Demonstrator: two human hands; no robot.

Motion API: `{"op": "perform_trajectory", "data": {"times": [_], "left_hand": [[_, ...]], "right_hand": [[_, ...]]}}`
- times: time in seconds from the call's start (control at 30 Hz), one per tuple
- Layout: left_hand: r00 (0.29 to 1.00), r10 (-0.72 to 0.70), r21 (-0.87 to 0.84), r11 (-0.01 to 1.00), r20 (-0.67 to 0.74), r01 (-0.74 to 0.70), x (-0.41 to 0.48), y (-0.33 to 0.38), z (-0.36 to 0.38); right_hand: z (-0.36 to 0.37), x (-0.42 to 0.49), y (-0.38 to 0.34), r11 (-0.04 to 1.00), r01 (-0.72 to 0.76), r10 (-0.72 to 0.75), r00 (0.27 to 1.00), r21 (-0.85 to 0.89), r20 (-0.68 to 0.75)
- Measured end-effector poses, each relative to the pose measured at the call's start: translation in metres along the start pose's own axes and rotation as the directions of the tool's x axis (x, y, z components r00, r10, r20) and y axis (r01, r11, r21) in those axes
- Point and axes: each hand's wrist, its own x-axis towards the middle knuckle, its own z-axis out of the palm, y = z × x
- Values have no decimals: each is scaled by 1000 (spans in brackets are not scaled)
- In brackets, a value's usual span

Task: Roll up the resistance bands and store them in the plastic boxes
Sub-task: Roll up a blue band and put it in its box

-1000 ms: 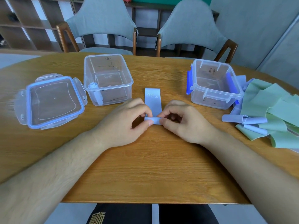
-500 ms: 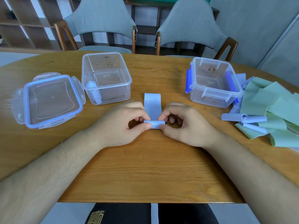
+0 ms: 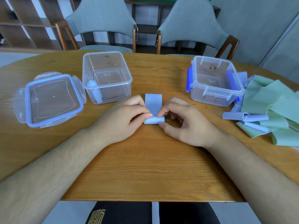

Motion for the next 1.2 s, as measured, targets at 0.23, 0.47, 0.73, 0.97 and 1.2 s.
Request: {"op": "perform_trajectory", "data": {"times": [0.23, 0.47, 0.73, 0.97, 1.2], "left_hand": [[999, -25, -4, 1000, 44, 25, 0, 2, -2], [996, -73, -21, 997, 45, 74, 0, -1, 0], [998, -29, -115, 993, 50, 35, -3, 2, -1], [1000, 20, -34, 999, -13, -21, -2, 5, 0], [1000, 9, 99, 995, -21, -7, 2, 0, 3]], "right_hand": [[4, 3, 4, 997, -41, 38, 998, -63, -54], [3, 3, 3, 996, -88, 87, 996, -24, -32], [1, 1, -2, 995, -91, 91, 996, 42, 10], [5, 4, 4, 995, -91, 89, 995, -44, -44], [1, 2, 8, 996, -79, 77, 995, -33, -63]]}}
